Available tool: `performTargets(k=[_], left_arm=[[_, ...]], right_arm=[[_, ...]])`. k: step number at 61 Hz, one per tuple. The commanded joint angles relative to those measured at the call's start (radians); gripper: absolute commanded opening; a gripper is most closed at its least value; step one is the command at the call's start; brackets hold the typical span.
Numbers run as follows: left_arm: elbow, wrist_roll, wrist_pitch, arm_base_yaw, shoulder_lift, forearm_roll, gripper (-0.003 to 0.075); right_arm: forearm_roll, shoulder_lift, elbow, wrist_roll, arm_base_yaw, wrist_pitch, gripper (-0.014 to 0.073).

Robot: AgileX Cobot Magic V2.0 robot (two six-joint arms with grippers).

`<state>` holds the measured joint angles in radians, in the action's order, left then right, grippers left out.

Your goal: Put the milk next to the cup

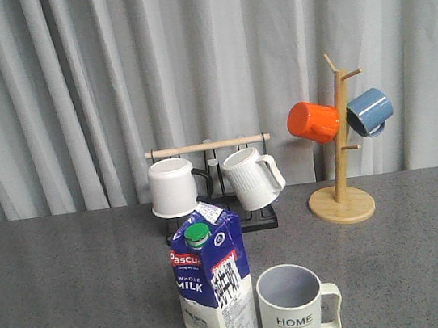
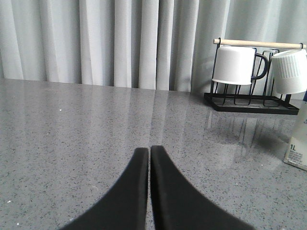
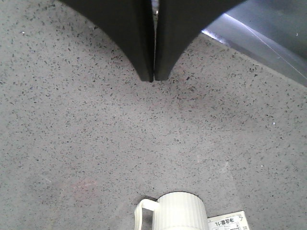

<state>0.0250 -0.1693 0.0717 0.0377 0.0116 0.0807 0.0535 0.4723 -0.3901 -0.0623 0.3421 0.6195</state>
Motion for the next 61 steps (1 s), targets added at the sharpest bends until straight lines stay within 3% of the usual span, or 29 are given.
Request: performTargets(k=[1, 13, 24, 34, 46, 61], left_arm=[[0.021, -0.013, -0.078, 0.001, 0.013, -0.001, -0.0008], [0.021, -0.013, -0.078, 0.001, 0.013, -0.001, -0.0008], [0.021, -0.013, -0.078, 0.001, 0.013, -0.001, -0.0008], [0.021, -0.013, -0.078, 0.001, 0.013, -0.001, -0.0008], [0.021, -0.013, -0.078, 0.001, 0.013, -0.001, -0.0008], [0.02, -0.013, -0.078, 0.001, 0.013, -0.001, -0.0008]], right_arm=[[-0.001, 0.004, -0.027, 0.002, -0.002, -0.06, -0.0005], [-0.036, -0.005, -0.027, -0.007, -0.002, -0.058, -0.0005], [-0.17, -0.107, 0.079, -0.063, -0.05, -0.143, -0.0005], [-0.171, -0.28, 0.233, -0.061, -0.165, -0.324, -0.0005], [-0.171, -0.476, 0.429, -0.054, -0.247, -0.679, -0.0005], [-0.053, -0.491, 0.426, -0.04, -0.303, -0.8, -0.0005]])
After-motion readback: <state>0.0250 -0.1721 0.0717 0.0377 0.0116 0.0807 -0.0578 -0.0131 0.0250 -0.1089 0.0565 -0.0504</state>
